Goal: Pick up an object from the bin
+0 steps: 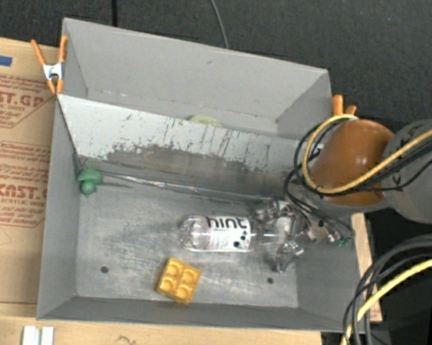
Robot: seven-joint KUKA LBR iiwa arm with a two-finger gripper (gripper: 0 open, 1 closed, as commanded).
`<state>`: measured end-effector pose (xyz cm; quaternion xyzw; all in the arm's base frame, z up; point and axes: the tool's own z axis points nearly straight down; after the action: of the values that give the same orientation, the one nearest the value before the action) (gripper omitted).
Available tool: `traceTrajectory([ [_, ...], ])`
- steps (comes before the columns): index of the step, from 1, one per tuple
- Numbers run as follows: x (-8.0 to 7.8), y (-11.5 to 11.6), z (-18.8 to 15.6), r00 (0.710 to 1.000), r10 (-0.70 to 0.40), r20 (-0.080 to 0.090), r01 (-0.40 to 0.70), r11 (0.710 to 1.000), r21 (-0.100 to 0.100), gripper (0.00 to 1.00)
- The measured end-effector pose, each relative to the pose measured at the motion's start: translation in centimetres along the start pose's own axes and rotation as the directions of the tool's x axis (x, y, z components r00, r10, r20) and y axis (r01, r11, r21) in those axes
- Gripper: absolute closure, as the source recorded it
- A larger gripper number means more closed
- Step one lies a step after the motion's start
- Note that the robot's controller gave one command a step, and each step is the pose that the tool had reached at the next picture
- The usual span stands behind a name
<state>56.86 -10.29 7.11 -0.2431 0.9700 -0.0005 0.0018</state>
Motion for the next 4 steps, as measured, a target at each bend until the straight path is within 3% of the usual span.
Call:
traceTrajectory([
  [1,-0.5,1.4,-0.1,0.985,0.171,-0.002,-0.171,0.985,0.001,0.0],
  [2,-0.4,3.7,-0.1,0.934,0.357,0.005,-0.357,0.934,-0.001,0.0],
  [3,4.3,3.9,-0.1,0.921,0.39,0.004,-0.39,0.921,0.0,1.0],
  [4,4.3,3.9,-0.1,0.921,0.39,0.004,-0.39,0.921,0.0,1.0],
])
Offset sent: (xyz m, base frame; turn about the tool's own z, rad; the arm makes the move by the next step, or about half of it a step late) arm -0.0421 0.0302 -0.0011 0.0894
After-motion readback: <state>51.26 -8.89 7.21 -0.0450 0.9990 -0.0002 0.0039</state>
